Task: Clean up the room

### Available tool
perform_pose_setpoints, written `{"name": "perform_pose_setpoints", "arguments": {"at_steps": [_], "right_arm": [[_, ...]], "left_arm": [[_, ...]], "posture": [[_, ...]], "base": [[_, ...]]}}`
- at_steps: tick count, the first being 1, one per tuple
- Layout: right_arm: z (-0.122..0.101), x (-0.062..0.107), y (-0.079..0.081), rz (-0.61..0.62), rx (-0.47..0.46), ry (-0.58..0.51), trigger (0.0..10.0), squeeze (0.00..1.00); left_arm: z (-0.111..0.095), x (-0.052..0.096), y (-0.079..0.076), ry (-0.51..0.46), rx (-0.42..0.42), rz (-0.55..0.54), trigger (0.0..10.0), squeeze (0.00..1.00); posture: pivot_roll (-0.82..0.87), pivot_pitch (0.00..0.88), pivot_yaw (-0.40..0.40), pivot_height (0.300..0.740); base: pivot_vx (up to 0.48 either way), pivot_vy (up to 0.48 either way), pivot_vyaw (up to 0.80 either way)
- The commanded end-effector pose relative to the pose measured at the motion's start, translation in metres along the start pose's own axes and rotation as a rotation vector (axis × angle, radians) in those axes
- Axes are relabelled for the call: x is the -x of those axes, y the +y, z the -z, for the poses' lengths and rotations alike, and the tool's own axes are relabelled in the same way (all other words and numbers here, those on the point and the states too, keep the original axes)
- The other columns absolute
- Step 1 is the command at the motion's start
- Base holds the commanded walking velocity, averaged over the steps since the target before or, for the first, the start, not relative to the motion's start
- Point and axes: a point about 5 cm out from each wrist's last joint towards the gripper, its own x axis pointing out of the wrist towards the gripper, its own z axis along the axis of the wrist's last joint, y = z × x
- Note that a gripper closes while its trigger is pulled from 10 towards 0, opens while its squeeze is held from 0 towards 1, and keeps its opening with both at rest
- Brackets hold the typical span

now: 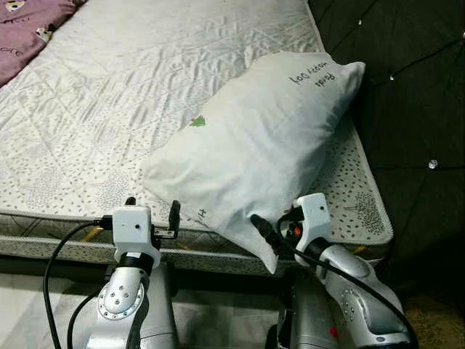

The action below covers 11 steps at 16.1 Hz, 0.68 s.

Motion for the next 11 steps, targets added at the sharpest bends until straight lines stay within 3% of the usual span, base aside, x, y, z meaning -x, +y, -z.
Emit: {"name": "perform_pose_setpoints", "arguments": {"at_steps": [1,3,4,5,8,11], "right_arm": [[-0.004,-0.002,0.000,0.012,-0.052,-0.013,10.0,0.00],[-0.011,-0.012,0.011,0.012,-0.103,-0.052,10.0,0.00],[-0.016,-0.020,0.020,-0.002,-0.136,-0.071,3.2,0.00],[-0.020,-0.026,0.028,-0.018,-0.152,-0.091,0.0,0.00],[-0.027,-0.043,0.042,-0.012,-0.192,-0.118,0.0,0.00],[-0.029,-0.052,0.046,-0.013,-0.150,-0.128,0.0,0.00]], "left_arm": [[0.001,0.002,-0.001,0.007,-0.001,0.004,10.0,0.00],[0.000,0.000,-0.003,0.003,0.003,0.010,10.0,0.00],[0.000,0.000,-0.003,0.003,0.004,0.012,10.0,0.00],[-0.001,-0.001,-0.003,0.002,0.003,0.013,10.0,0.00],[-0.001,-0.001,-0.001,0.002,-0.003,0.008,10.0,0.00],[0.003,0.002,-0.001,0.009,0.000,-0.008,10.0,0.00]], "posture": [[0.06,0.143,-0.038,0.527],[0.06,0.141,-0.037,0.527],[0.06,0.139,-0.033,0.527],[0.07,0.138,-0.032,0.527],[0.08,0.136,-0.032,0.527],[0.09,0.095,-0.036,0.527]], "base": [[0.000,0.000,0.00],[0.000,0.000,0.00],[0.000,0.000,0.00],[0.000,0.000,0.00],[0.000,0.000,0.00],[0.000,0.000,0.00]]}}
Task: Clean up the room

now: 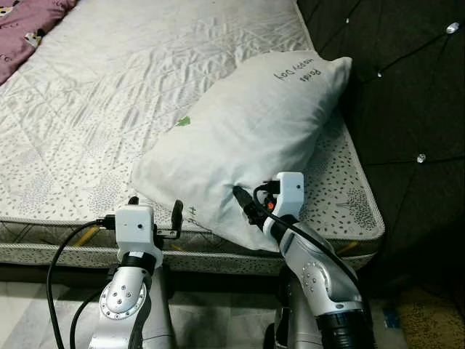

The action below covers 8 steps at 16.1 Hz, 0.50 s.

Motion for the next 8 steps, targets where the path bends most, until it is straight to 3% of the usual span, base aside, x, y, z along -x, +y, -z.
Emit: {"name": "perform_pose_setpoints", "arguments": {"at_steps": [1,6,8], "right_arm": [[-0.005,-0.005,0.010,-0.034,0.025,-0.019,0.0,0.00],[-0.010,-0.010,-0.011,0.068,0.089,-0.061,0.0,0.00],[-0.006,-0.010,-0.013,0.080,0.051,-0.057,0.0,0.00]], "left_arm": [[0.003,0.002,0.001,0.012,-0.005,-0.008,10.0,0.00],[0.003,-0.006,-0.006,0.003,0.010,0.004,10.0,0.00],[0.004,-0.007,-0.009,-0.003,0.019,0.012,10.0,0.00]], "posture": [[0.09,0.092,-0.037,0.527],[0.08,0.071,-0.036,0.527],[0.08,0.053,-0.035,0.527]], "base": [[0.000,0.000,0.00],[0.000,0.000,0.00],[0.000,0.000,0.00]]}}
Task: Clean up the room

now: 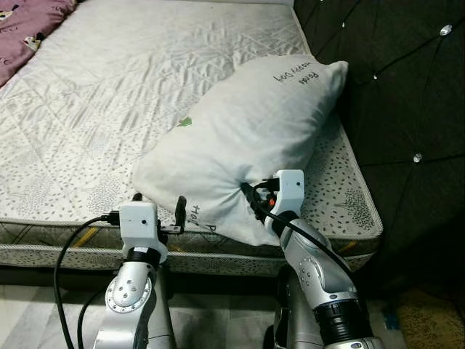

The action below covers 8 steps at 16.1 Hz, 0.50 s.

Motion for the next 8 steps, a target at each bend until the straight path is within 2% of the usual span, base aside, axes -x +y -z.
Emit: {"name": "perform_pose_setpoints", "arguments": {"at_steps": [1,3,5,8], "right_arm": [[-0.004,-0.003,0.000,0.001,-0.009,-0.021,0.0,0.00],[-0.007,-0.009,-0.003,0.000,0.041,-0.034,0.0,0.00],[-0.018,-0.018,-0.021,0.067,0.088,-0.056,0.0,0.00],[-0.049,-0.030,-0.049,0.150,0.147,-0.100,0.0,0.00]], "left_arm": [[0.000,-0.002,-0.003,-0.002,0.000,0.004,10.0,0.00],[-0.002,-0.007,-0.002,-0.013,-0.002,0.004,10.0,0.00],[-0.003,-0.011,0.002,-0.021,-0.008,-0.002,10.0,0.00],[-0.001,-0.013,0.002,-0.022,-0.009,-0.003,10.0,0.00]], "posture": [[0.08,0.043,-0.035,0.527],[0.09,0.028,-0.032,0.527],[0.10,0.012,-0.021,0.527],[0.09,0.003,-0.017,0.527]], "base": [[0.000,0.000,0.00],[0.000,0.000,0.00],[0.000,0.000,0.00],[0.000,0.000,0.00]]}}
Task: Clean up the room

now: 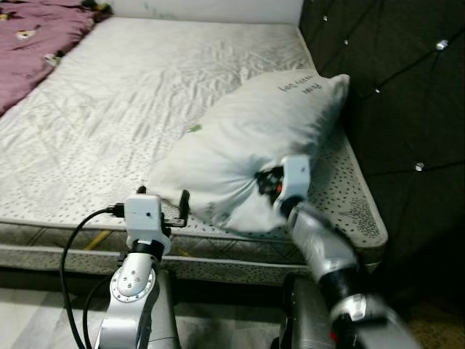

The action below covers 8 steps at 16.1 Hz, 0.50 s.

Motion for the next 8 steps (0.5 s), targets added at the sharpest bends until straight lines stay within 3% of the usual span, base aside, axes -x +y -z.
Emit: {"name": "perform_pose_setpoints", "arguments": {"at_steps": [1,4,5,8], "right_arm": [[-0.042,-0.007,-0.021,0.088,0.026,-0.128,0.0,0.00],[-0.076,-0.013,-0.041,0.158,0.057,-0.195,0.0,0.00],[-0.097,-0.012,-0.057,0.225,0.064,-0.235,0.0,0.00],[-0.126,-0.003,-0.085,0.335,0.080,-0.304,0.0,0.00]], "left_arm": [[0.004,0.000,-0.001,0.010,0.009,-0.009,10.0,0.00],[0.005,-0.002,-0.007,0.005,0.017,-0.001,10.0,0.00],[0.004,-0.003,-0.002,-0.005,0.012,-0.014,10.0,0.00],[0.003,-0.007,0.001,-0.016,0.020,-0.026,10.0,0.00]], "posture": [[0.09,0.000,-0.016,0.527],[0.09,0.000,-0.029,0.527],[0.09,0.000,-0.031,0.527],[0.09,0.000,-0.036,0.527]], "base": [[0.000,0.000,0.00],[0.000,0.000,0.00],[0.000,0.000,0.00],[0.000,0.000,0.00]]}}
